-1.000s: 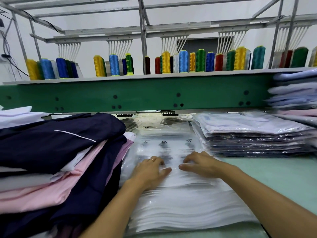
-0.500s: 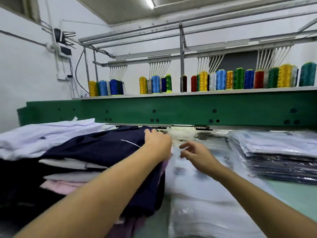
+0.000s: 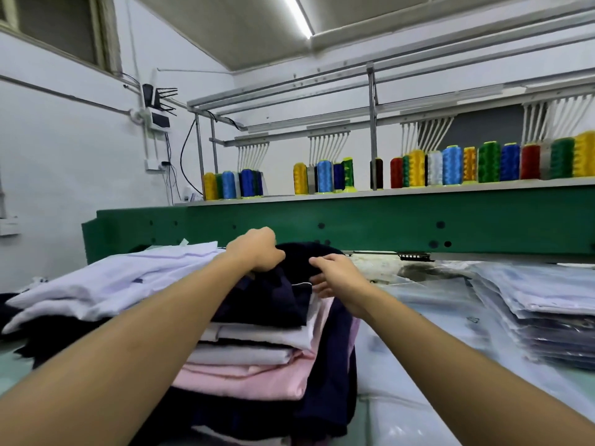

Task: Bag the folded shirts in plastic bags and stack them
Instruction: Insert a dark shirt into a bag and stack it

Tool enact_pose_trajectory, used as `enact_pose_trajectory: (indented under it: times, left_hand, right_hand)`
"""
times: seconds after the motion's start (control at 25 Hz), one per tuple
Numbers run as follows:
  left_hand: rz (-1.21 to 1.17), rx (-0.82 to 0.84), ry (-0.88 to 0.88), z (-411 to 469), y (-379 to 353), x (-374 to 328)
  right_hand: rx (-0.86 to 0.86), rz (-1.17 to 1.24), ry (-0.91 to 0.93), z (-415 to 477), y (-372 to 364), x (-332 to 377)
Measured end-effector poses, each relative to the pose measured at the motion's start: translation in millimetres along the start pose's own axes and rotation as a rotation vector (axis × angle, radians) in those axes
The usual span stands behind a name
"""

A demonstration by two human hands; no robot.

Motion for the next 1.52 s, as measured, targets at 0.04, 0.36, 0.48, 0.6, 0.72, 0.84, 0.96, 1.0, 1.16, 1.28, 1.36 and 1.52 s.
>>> enact_pose_trajectory:
  times: [0.04,0.36,0.48,0.6,0.72,0.84,0.96,1.0,1.16,1.28,1.36,1.52]
  left_hand:
    - [-0.051,0.043,-0.01,3,-2,3]
    - [-0.021,0.186,0.106,17,-5,46]
    - [0.18,0.271,0.205,18,-6,87]
    - [0.176,0.289,0.297,16,-5,114]
    - [0.12,0.203,0.474,14,1,137]
    - [0.081,0.317,0.526,13,0,147]
    - [-0.028,0.326,0.459,20,-6,141]
    - [-0.065,0.325,0.463,21,-9,139]
    - [-0.092,0.386,0.459,22,-19,129]
    - [-0.06,0.355,0.472,24,-18,135]
    - [-0.039,0.301,0.425,29,-16,138]
    - [-0.138,0.262,0.368,38,-19,136]
  right_hand:
    - [-0.005,0.011,-0.008,3,-2,3]
    - [0.157,-0.017,-0.231,12,-13,11]
    - [0.194,0.109,-0.277,16,-13,7]
    - [0.046,0.315,-0.233,25,-13,3]
    - [-0.016,0.407,-0.191,33,-15,1]
    - [-0.071,0.342,-0.143,39,-13,5]
    - [-0.21,0.25,-0.143,51,0,-4]
    - [-0.23,0.247,-0.163,54,1,-8]
    - [-0.228,0.242,-0.19,61,0,-17]
    - [-0.247,0.239,-0.184,66,6,-20]
    - [-0.246,0.24,-0.193,69,8,-24]
    - [-0.126,0.299,-0.202,70,4,-23]
Point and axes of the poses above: each hand's wrist, its own z-axis towards the middle knuckle, its own y-axis out of the back of the hand, x = y × z, the point moved 6 cm from there along z, towards the middle knuckle, and after that the axes turned 13 degrees about -z, right-handed, at the moved point
